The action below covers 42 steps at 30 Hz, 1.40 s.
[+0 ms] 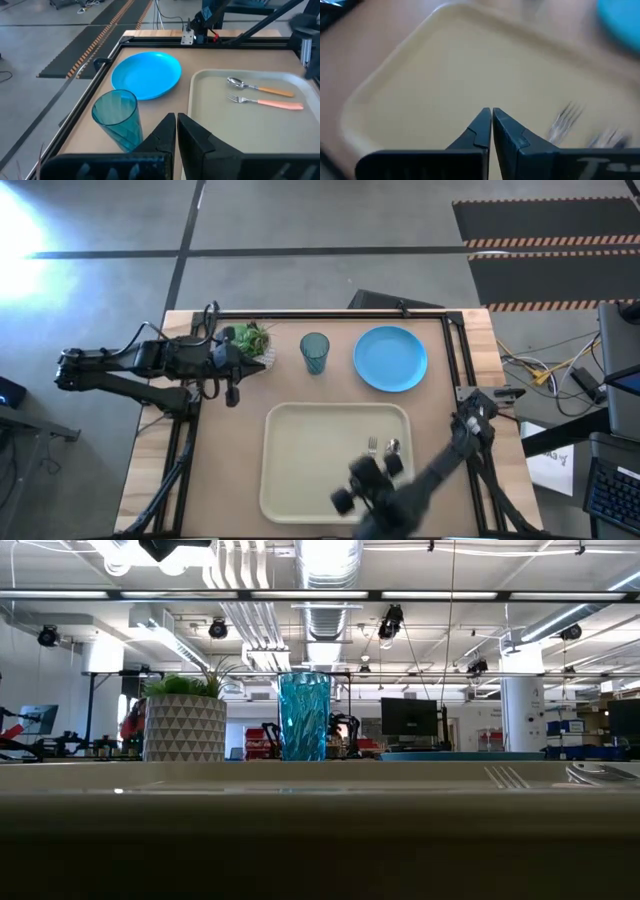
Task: Pick and place plate/cup/fork/spoon on tray
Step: Put the blue plate on the gray tray to the left of the light pink fork
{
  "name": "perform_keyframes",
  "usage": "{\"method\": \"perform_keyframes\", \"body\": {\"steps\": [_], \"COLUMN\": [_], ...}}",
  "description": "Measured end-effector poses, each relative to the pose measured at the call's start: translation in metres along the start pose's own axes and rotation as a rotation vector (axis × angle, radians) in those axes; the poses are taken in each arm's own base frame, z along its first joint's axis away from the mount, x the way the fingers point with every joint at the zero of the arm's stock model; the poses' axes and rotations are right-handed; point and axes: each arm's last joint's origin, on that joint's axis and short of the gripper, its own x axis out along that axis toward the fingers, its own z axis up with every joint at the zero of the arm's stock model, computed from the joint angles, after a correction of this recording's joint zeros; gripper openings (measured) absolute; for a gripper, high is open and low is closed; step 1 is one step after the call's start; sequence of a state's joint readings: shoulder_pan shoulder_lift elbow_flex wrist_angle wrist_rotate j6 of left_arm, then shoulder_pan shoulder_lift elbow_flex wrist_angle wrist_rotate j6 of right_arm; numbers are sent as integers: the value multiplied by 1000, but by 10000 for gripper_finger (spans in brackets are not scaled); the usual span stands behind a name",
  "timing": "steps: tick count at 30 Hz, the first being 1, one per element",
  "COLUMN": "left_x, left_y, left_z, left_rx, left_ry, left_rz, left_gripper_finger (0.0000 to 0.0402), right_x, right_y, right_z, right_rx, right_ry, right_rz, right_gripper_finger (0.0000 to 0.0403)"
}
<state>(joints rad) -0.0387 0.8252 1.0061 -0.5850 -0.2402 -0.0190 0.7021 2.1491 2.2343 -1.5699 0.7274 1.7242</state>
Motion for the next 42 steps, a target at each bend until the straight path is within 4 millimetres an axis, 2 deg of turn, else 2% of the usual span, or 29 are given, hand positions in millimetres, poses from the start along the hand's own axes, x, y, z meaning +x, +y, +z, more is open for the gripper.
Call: {"method": "perform_keyframes", "body": {"steps": [4, 8, 11, 14, 16, 20, 24, 30, 34, 42], "left_x": [-4, -9, -13, -18, -21, -27, -34, -42, -44, -41], "left_y": [1, 2, 3, 4, 5, 7, 8, 10, 11, 10], "left_z": [0, 1, 1, 1, 1, 1, 1, 1, 1, 1], "left_rx": [-4, -7, -11, -16, -19, -25, -31, -40, -41, -101], "left_ry": [-14, -28, -42, -59, -71, -92, -116, -144, -149, -141], "left_rz": [1, 0, 0, -1, 0, -1, -2, -2, -3, -8], "left_gripper_finger": [0, 0, 0, 0, 0, 0, 0, 0, 0, 0], "right_x": [15, 20, 20, 19, 19, 33, 57, 105, 131, 158], "right_y": [-21, -62, -97, -128, -144, -165, -181, -196, -212, -236], "right_z": [64, 123, 154, 171, 177, 175, 164, 141, 137, 139], "right_rx": [-139, -198, -164, -97, -80, -98, -118, -172, -201, -320], "right_ry": [40, 77, 115, 136, 147, 187, 271, 413, 499, 574], "right_rz": [-53, -89, -110, -112, -98, -96, -108, -69, -63, -20], "right_gripper_finger": [9, 9, 9, 9, 9, 12, 32, 82, 118, 159]}}
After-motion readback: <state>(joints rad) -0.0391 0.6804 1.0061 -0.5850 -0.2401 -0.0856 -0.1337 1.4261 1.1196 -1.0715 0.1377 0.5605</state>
